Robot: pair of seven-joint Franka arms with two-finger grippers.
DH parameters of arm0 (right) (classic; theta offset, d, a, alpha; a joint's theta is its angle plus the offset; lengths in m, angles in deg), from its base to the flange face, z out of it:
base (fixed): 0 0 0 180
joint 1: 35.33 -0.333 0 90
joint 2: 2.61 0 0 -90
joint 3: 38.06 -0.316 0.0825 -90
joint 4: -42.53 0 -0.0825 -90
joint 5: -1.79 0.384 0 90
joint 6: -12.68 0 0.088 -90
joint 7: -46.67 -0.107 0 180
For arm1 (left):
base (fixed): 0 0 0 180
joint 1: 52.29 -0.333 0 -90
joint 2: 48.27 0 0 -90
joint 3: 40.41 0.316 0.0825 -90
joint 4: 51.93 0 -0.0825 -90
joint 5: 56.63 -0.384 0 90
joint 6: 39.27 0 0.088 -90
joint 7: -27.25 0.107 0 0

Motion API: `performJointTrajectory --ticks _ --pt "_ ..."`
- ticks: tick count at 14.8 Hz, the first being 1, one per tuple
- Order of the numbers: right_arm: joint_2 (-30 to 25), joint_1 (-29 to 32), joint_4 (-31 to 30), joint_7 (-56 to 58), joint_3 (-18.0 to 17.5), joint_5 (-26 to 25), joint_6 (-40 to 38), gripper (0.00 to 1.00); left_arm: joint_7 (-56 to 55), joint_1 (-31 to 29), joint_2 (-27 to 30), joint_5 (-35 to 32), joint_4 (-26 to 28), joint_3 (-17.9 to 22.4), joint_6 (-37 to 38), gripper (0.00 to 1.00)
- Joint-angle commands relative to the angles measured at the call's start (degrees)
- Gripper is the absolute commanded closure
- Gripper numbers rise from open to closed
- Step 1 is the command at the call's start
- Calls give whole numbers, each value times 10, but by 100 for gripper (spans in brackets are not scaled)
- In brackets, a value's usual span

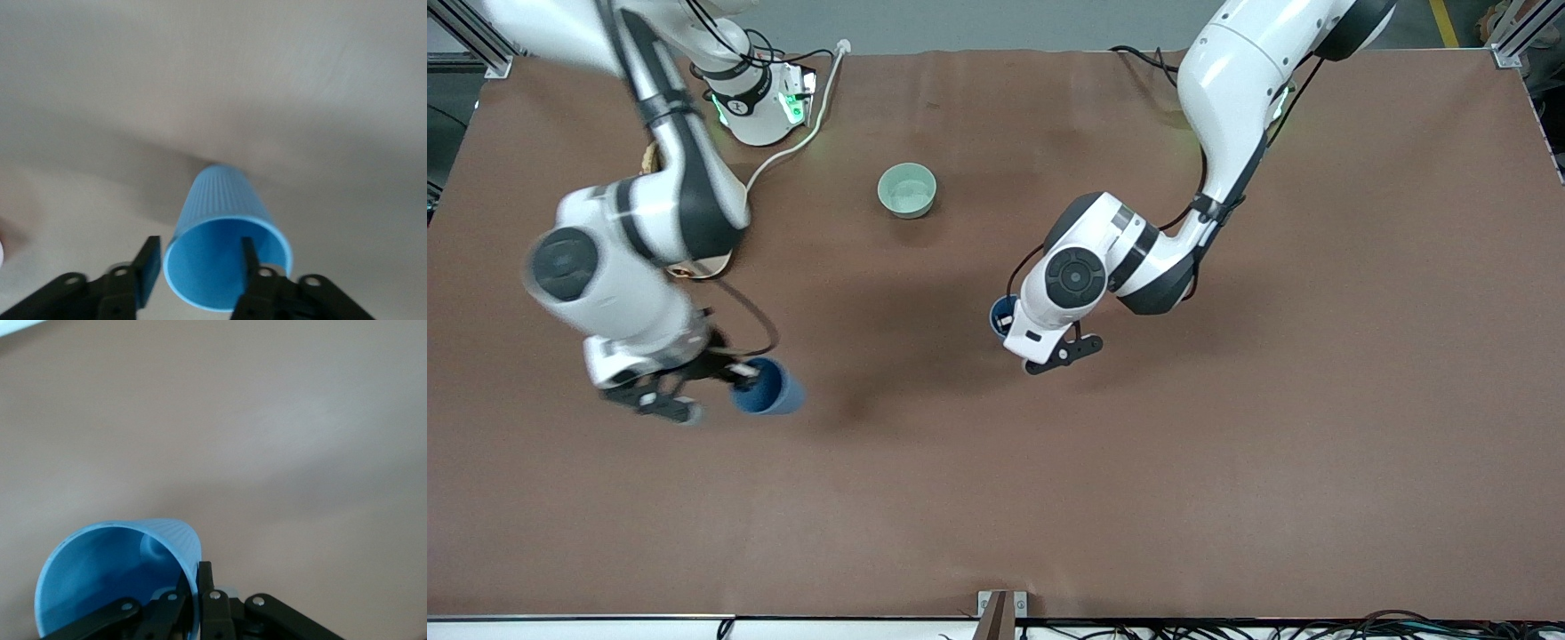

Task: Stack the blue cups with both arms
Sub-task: 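Release the cup at center with the left gripper while the right gripper approaches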

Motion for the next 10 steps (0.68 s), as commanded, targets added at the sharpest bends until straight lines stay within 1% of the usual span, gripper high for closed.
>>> performJointTrajectory --ticks 1,3,5,7,8,9,10 --pt "-10 -67 3 -67 8 -14 -4 97 17 -56 87 -3 8 6 29 0" --pt "-9 -107 18 -109 8 -14 -16 97 64 -104 137 -9 8 6 66 0" --pt "-6 -157 24 -167 8 -14 -16 97 76 -143 177 -24 8 8 102 0" --pt "-4 -196 36 -206 9 -15 -15 97 89 -180 218 -88 8 3 139 0" --pt "3 -206 47 -216 9 -14 -16 97 129 -194 242 -122 9 2 166 0" --pt "13 -220 54 -224 9 -14 -16 97 173 -205 262 -138 8 6 182 0" --pt "22 -233 59 -233 9 -15 -15 97 209 -224 282 -138 8 6 189 0"
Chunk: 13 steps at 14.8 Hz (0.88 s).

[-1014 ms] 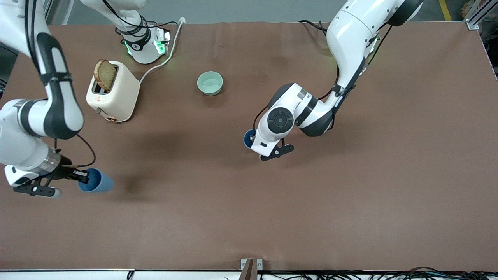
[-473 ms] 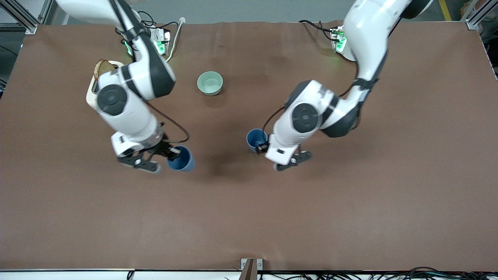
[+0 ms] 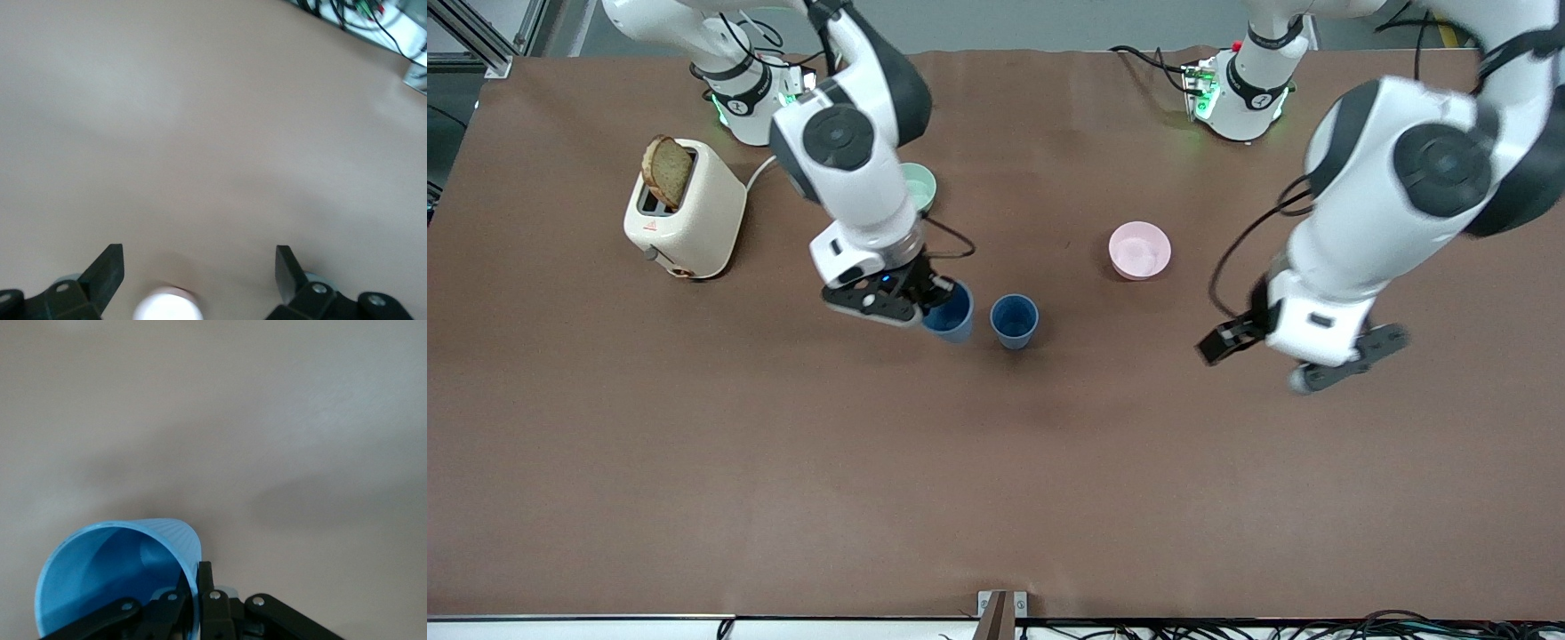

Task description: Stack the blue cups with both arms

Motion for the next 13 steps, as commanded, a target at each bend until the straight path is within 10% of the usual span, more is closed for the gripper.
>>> performJointTrajectory --ticks 1,13 --pt "32 -31 32 -37 8 -14 -6 97 89 -46 70 -20 23 -2 34 0" --pt "103 -62 74 -67 9 -33 0 97 373 -142 189 60 65 20 147 0"
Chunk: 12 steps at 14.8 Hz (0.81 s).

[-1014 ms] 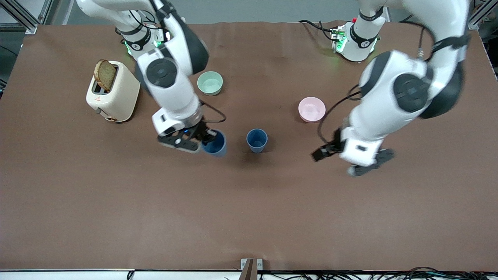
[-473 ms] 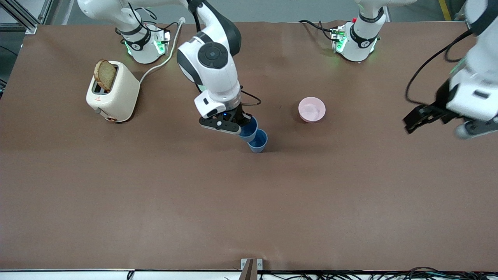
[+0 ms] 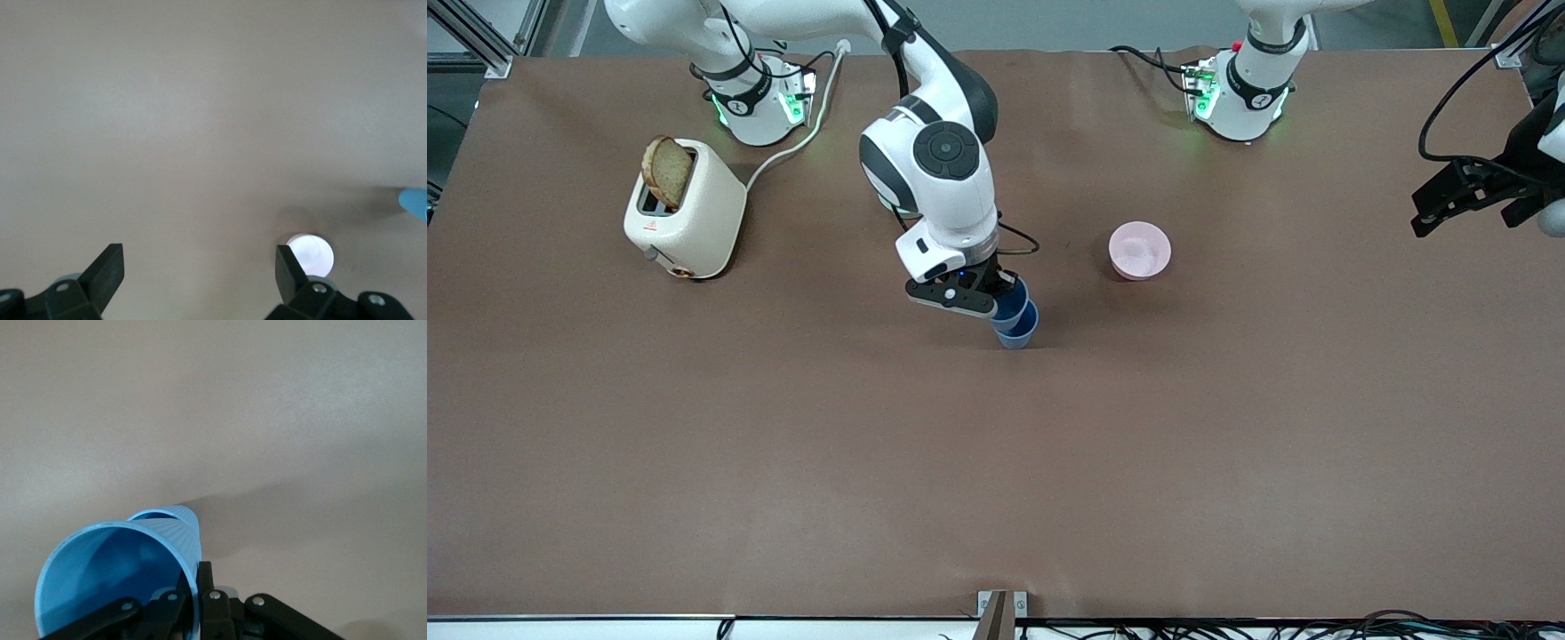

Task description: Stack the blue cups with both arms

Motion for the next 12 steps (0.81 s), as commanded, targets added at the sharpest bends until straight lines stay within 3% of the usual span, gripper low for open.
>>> performJointTrajectory --ticks 1,3,12 --pt "13 -6 21 -15 5 -17 -4 97 44 16 39 25 51 38 -3 0" --pt "21 -5 27 -15 5 -17 -3 97 46 52 61 27 84 69 -3 0" --pt "35 -12 35 -15 6 -30 -3 96 55 57 70 23 97 65 0 0"
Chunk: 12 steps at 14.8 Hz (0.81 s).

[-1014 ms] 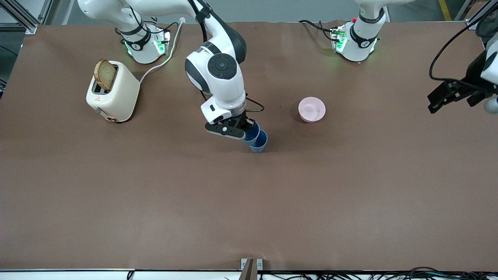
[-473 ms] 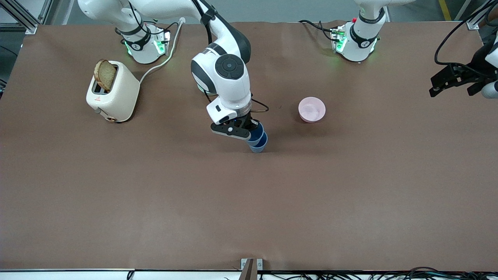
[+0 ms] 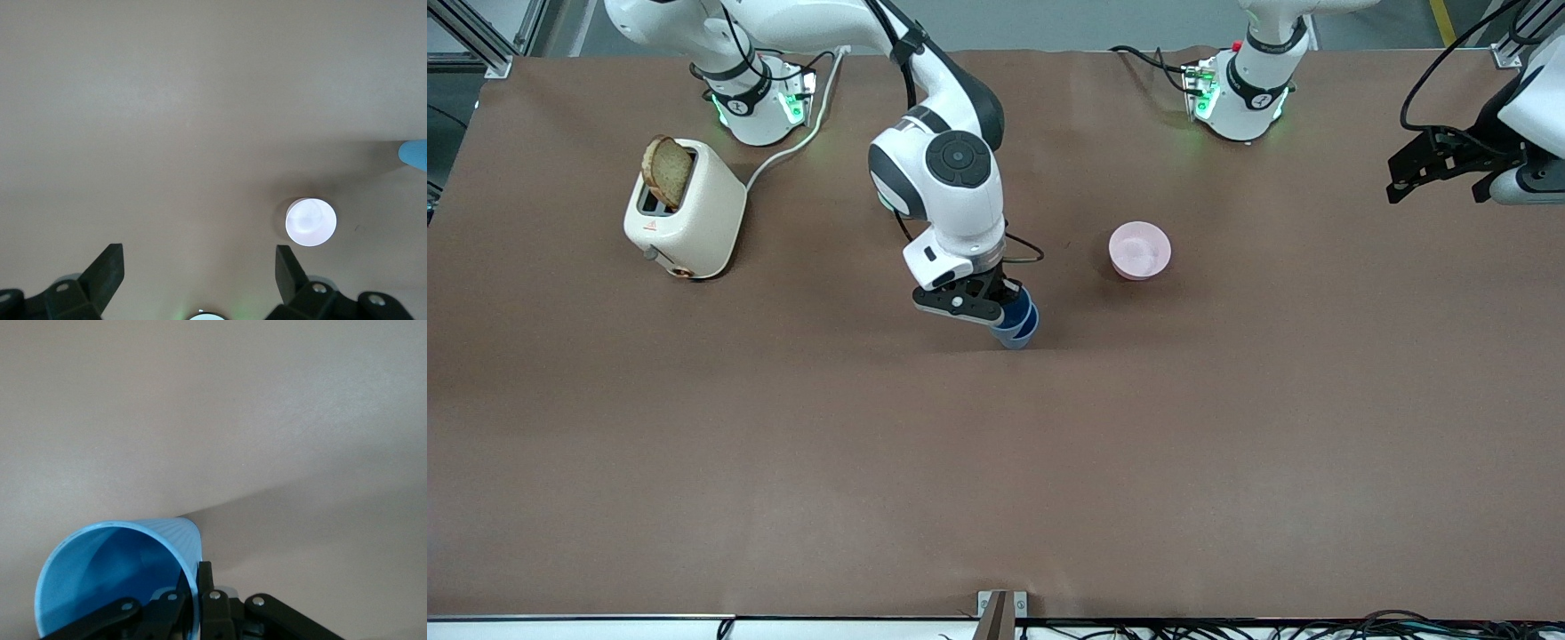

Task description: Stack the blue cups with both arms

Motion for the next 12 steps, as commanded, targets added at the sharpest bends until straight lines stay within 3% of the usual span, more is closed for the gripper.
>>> performJointTrajectory --ticks 1,12 --pt "9 -8 10 -15 4 -13 -4 96 13 0 9 1 8 1 0 0" --pt "-2 -19 10 -37 3 -12 -9 96 12 0 3 -2 0 -6 -2 0"
